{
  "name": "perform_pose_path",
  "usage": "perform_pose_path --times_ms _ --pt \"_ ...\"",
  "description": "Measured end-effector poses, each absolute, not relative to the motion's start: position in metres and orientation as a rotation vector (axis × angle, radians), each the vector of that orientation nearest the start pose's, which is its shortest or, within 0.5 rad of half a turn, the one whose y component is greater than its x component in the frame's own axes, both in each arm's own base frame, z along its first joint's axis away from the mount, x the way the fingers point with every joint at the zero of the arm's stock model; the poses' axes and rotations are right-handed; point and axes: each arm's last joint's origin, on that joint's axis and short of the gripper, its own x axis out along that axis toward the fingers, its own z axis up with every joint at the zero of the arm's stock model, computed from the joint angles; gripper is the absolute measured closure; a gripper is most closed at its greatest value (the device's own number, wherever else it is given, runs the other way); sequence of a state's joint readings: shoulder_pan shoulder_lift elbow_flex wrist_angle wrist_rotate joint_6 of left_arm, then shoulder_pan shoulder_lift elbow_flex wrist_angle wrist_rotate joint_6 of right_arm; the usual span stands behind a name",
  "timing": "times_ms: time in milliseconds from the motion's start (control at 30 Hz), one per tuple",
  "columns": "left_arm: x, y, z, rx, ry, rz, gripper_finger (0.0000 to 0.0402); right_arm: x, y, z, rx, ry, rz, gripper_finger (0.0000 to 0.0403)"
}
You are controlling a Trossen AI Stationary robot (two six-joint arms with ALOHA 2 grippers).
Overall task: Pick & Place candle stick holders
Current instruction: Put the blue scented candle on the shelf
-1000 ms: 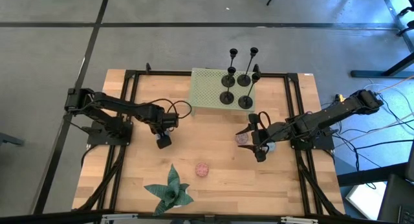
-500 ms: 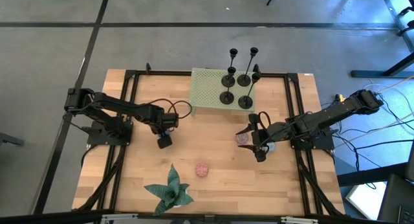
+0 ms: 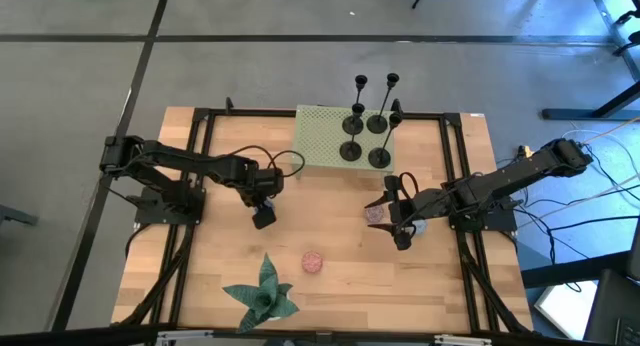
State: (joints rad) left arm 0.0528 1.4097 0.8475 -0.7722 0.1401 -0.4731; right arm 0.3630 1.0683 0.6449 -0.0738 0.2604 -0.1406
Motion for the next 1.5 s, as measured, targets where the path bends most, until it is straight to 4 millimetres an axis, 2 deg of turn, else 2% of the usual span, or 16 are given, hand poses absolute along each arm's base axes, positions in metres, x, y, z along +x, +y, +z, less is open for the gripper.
perform_pose_path --times_ms 200,367,567,767,933,1167,1333,1500 --pt "0.248 0.012 0.232 -0.415 1.324 0.305 0.0104 0.213 0.073 0.243 -0.29 0.467 0.134 0.0171" --pt "0.256 0.016 0.267 -0.3 1.256 0.356 0.0104 0.213 0.073 0.243 -0.29 0.467 0.134 0.0171" --pt "0.261 0.034 0.291 -0.271 1.156 0.452 0.0103 0.213 0.073 0.243 -0.29 0.467 0.134 0.0171" --pt "0.261 0.064 0.298 -0.324 1.076 0.567 0.0103 0.213 0.073 0.243 -0.29 0.466 0.133 0.0171" --pt "0.266 0.095 0.306 -0.372 0.904 0.622 0.0103 0.213 0.073 0.243 -0.305 0.465 0.138 0.0171" --pt "0.263 0.143 0.32 -0.387 0.66 0.733 0.0103 0.213 0.073 0.243 -0.317 0.464 0.14 0.0171" --pt "0.267 0.157 0.325 -0.394 0.549 0.75 0.0103 0.213 0.073 0.243 -0.318 0.464 0.14 0.0171" --pt "0.286 0.164 0.305 -0.414 0.57 0.747 0.0103 0.213 0.073 0.243 -0.318 0.464 0.14 0.0171"
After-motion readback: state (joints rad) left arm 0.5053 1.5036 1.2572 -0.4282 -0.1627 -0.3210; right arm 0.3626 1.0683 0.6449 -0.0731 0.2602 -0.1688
